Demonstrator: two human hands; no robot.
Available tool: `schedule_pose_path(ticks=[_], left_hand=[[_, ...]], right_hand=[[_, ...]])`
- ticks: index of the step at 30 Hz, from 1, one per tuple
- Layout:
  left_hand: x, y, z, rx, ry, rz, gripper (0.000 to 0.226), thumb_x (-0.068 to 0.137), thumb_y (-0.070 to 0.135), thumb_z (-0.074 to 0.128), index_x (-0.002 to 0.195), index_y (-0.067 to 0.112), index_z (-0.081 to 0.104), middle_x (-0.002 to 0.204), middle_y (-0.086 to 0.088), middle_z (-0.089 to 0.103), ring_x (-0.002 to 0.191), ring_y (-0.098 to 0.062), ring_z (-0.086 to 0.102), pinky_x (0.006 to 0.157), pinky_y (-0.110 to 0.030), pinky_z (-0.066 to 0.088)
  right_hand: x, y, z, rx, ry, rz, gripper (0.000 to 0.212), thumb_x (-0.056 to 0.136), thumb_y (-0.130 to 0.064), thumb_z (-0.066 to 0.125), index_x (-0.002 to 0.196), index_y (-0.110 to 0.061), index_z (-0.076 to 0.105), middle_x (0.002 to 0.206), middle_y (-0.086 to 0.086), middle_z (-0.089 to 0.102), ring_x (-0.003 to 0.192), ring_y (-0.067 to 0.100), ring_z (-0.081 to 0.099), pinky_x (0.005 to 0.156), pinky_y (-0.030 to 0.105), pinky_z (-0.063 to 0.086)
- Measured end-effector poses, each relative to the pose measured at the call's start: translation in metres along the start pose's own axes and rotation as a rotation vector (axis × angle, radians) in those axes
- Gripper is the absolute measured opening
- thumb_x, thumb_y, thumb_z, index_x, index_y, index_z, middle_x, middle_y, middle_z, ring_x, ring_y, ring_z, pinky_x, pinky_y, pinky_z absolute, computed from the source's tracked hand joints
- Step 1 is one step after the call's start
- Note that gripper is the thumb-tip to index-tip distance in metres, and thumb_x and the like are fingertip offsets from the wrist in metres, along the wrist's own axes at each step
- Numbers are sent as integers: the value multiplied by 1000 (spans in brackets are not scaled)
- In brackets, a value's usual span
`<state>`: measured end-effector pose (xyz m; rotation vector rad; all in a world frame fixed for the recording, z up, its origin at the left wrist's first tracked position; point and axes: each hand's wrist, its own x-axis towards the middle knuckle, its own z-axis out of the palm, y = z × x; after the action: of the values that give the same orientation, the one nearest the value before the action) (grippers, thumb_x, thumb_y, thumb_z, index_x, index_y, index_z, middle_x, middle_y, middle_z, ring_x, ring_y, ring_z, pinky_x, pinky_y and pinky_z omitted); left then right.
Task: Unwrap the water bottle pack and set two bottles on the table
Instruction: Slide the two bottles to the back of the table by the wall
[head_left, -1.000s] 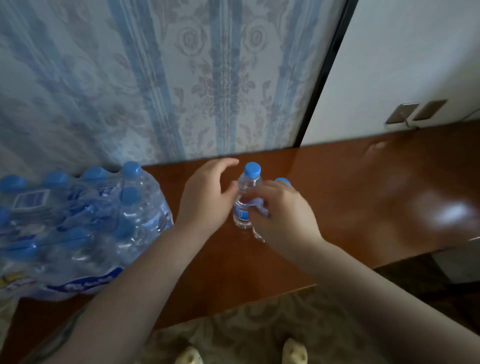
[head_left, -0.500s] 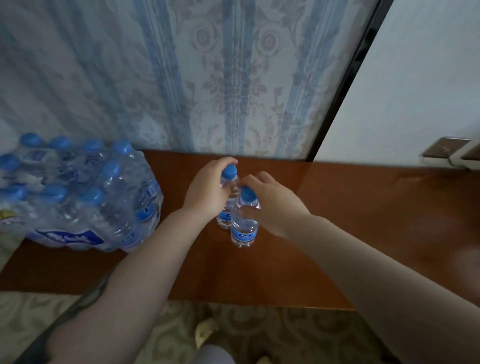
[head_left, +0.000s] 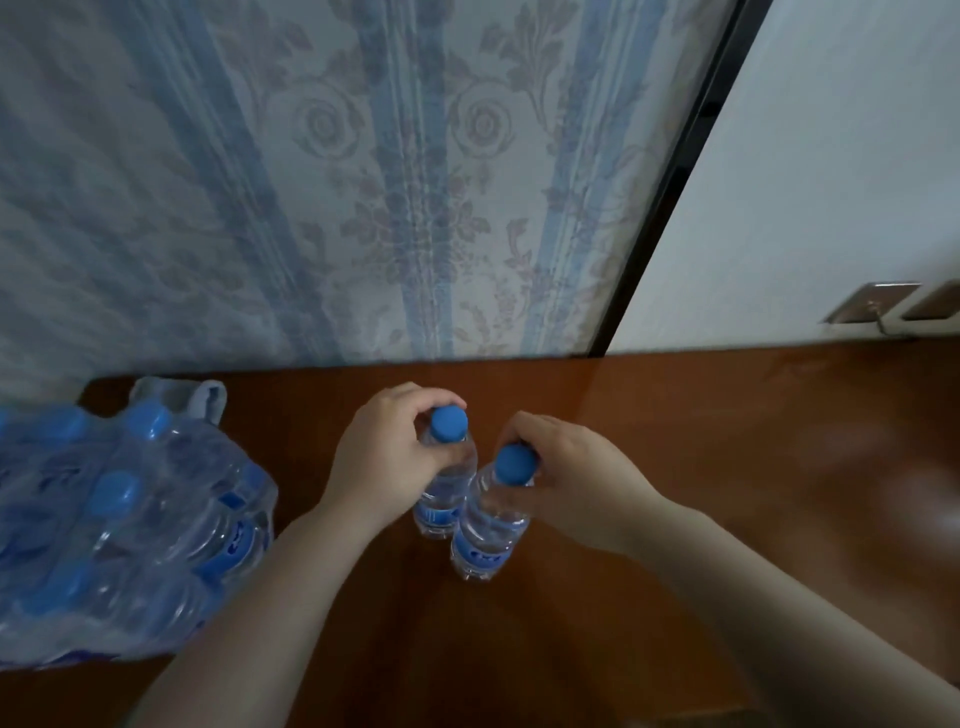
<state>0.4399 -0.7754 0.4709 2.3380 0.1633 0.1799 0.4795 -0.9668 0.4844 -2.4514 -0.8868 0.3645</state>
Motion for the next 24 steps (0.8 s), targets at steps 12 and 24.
schedule_pose_path(ticks=[12, 24], left_hand=[[85, 78, 72, 2, 110, -28, 35, 57, 34, 87, 88, 30, 70, 82, 17, 65, 75, -3, 60, 64, -22, 50], [158, 161, 162, 14, 72, -107, 35, 60, 31, 86, 91, 30, 71, 89, 12, 67, 83, -12, 63, 67, -25, 47]], right_hand=[[20, 109, -78, -18, 248, 115, 29, 75, -46, 71, 86, -34, 48, 79, -16, 53, 66, 4, 52, 51, 20, 35], [23, 229, -152, 40, 263, 193, 23, 84, -28, 69, 101, -19, 56, 98, -4, 52, 82, 17, 53, 70, 32, 46]])
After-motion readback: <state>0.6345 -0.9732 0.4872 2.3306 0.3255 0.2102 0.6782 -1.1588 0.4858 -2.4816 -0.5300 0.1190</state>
